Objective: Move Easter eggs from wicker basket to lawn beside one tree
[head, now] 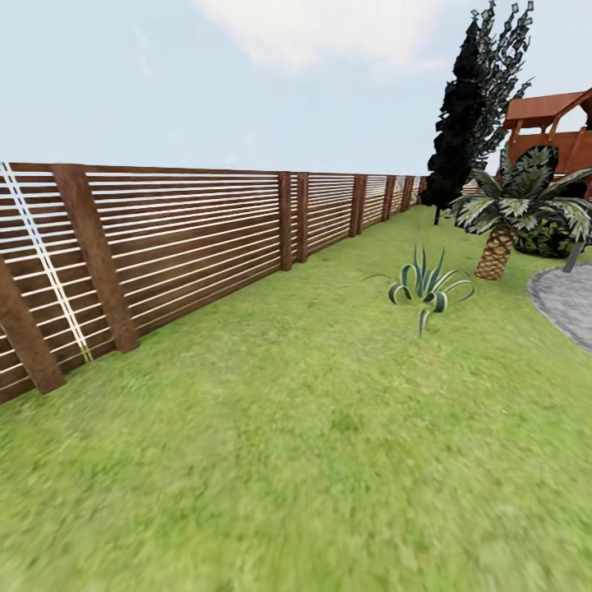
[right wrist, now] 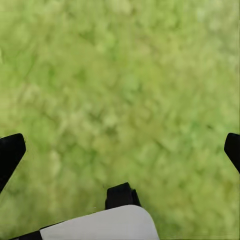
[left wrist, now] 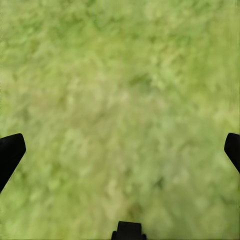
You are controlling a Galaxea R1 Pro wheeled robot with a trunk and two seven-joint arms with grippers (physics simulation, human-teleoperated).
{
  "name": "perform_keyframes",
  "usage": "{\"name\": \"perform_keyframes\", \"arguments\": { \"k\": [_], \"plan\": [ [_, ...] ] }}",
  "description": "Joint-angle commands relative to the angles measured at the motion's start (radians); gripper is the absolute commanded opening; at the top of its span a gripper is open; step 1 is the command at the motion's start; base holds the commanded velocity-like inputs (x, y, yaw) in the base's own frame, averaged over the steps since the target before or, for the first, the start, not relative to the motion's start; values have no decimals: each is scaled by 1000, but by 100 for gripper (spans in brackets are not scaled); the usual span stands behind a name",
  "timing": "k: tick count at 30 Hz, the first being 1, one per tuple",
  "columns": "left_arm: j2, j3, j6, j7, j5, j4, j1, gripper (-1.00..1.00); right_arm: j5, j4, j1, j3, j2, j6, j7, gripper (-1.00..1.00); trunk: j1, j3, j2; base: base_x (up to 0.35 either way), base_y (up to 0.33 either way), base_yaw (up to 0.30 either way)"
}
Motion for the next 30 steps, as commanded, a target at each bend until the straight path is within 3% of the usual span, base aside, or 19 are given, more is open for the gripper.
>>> {"name": "perform_keyframes", "arguments": {
  "k": [1,23,30],
  "plan": [
    [0,0,-1,2,-1,-1,0,100,-10,0,0,0,0,-2,0,100,1,-1,0,330,123,0],
    [0,-1,-2,2,-1,0,0,100,-12,0,0,1,0,-4,4,100,1,-1,0,329,123,-2],
    [-2,-3,-3,2,-1,11,0,100,-12,1,0,2,2,-4,5,100,1,-1,0,330,136,-207]
  ]
}}
